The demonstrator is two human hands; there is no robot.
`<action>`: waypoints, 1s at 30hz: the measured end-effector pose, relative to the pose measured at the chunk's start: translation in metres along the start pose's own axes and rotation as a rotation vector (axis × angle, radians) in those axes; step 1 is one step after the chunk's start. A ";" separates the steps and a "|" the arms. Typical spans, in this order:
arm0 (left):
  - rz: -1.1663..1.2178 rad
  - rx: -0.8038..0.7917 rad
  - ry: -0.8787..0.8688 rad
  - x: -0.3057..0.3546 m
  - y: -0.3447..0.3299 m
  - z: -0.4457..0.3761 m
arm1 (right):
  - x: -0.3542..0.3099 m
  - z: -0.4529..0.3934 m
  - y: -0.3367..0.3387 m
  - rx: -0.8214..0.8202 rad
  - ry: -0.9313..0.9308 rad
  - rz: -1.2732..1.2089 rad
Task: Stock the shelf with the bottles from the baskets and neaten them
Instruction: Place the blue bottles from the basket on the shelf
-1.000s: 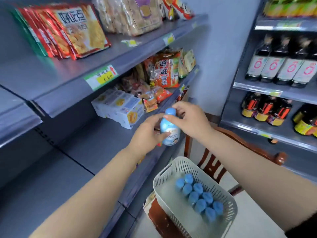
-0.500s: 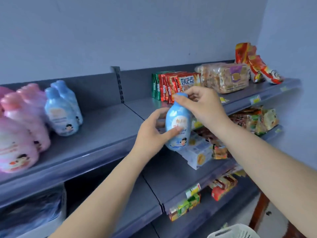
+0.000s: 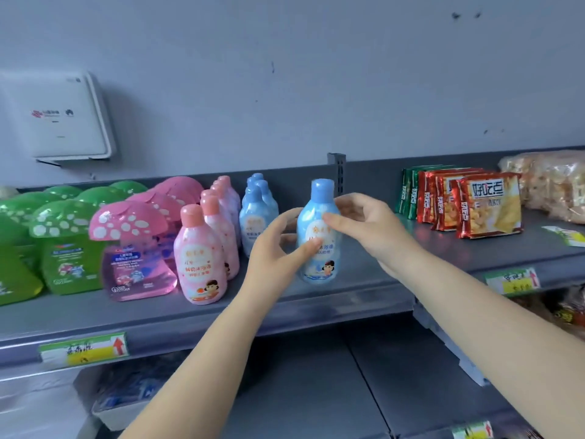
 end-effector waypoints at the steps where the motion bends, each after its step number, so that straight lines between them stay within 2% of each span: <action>1: -0.005 0.014 0.006 -0.002 0.005 -0.001 | 0.005 -0.002 -0.006 -0.016 -0.020 -0.036; 5: -0.025 0.059 0.044 -0.015 0.022 -0.007 | 0.015 -0.009 -0.028 -0.066 -0.014 -0.068; 9: -0.039 0.142 0.085 -0.022 0.031 -0.013 | 0.024 -0.019 -0.045 -0.049 -0.017 -0.013; 16: -0.310 0.364 0.117 -0.028 0.033 -0.017 | 0.034 -0.033 -0.069 -0.022 -0.007 0.052; 25: -0.557 0.354 0.225 -0.032 0.031 -0.022 | 0.048 -0.038 -0.083 -0.012 -0.012 0.064; 30: -0.485 0.374 0.232 -0.031 0.031 -0.022 | 0.051 -0.038 -0.085 -0.020 0.005 0.079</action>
Point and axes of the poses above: each hand's wrist, its own z-axis away from the middle knuckle, its own y-axis out of the back of the hand, x = y × z, the point moved 3 cm from there along -z, towards the middle knuckle, and after that the axes turned 14 degrees about y, right-handed, at the moved point
